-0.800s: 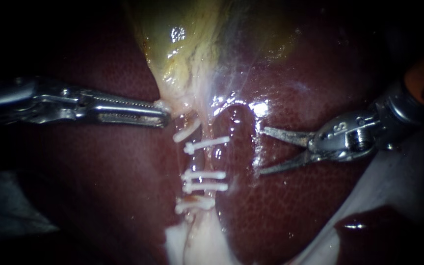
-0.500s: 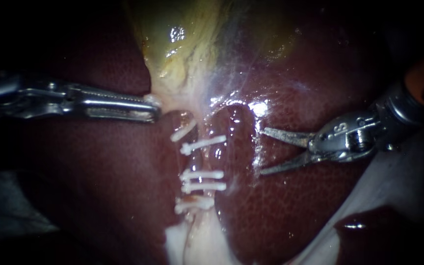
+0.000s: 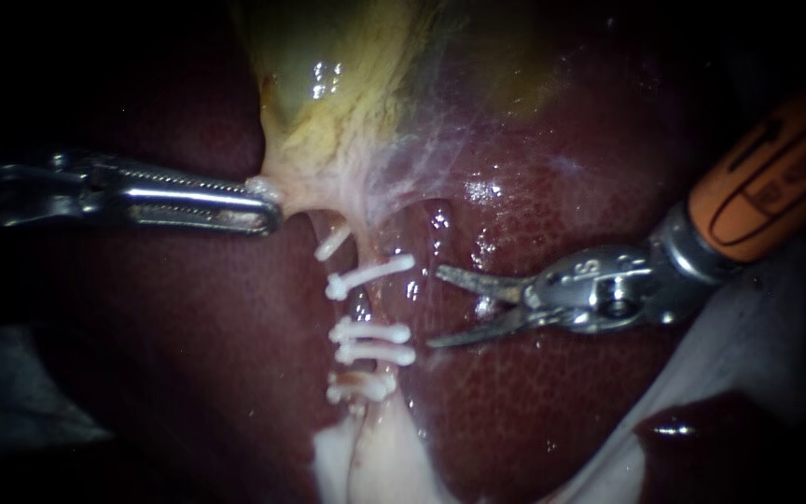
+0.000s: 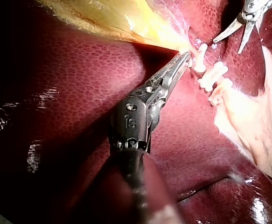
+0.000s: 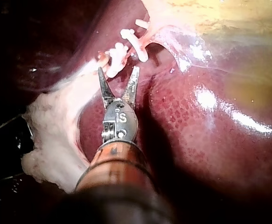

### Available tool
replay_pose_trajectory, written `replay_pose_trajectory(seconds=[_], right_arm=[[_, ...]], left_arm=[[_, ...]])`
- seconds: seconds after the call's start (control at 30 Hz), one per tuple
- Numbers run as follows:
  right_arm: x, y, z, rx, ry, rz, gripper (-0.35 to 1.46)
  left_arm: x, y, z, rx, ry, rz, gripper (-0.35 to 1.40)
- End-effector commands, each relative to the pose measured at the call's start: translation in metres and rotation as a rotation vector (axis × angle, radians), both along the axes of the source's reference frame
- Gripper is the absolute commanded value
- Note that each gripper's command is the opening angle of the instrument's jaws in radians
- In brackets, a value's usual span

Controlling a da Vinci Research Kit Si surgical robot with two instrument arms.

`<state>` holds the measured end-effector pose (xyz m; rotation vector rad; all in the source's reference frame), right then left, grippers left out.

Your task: Go to the cutting position right tube

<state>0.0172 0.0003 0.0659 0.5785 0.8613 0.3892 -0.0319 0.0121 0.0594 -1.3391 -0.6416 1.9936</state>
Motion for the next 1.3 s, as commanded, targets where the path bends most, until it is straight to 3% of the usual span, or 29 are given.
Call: replay_pose_trajectory(seconds=[0.03, 0.2, 0.37, 0.7, 1.07, 1.3], right_arm=[[0.0002, -0.0001, 0.0005, 0.016, 0.005, 0.002, 1.43], [0.0011, -0.0001, 0.0029, 0.109, 0.029, 0.025, 1.43], [0.0019, -0.0004, 0.0046, 0.145, 0.035, 0.019, 1.43], [0.0037, -0.0002, 0.005, 0.203, 0.122, 0.022, 1.43], [0.0068, 0.0003, 0.0053, 0.3, 0.241, -0.034, 1.4], [0.0093, 0.0001, 0.0058, 0.316, 0.264, -0.027, 1.4]], left_arm=[[0.0, 0.0, 0.0001, -0.001, 0.001, -0.001, -0.35], [0.0, 0.0, 0.0001, -0.001, 0.001, -0.001, -0.35], [0.0, 0.0, 0.0001, -0.001, 0.001, -0.001, -0.35], [0.0, 0.0, 0.0002, -0.001, 0.001, -0.001, -0.35], [0.0, 0.0, 0.0002, -0.001, 0.001, 0.0, -0.35], [0.0, 0.0, 0.0002, -0.001, 0.001, -0.001, -0.35]])
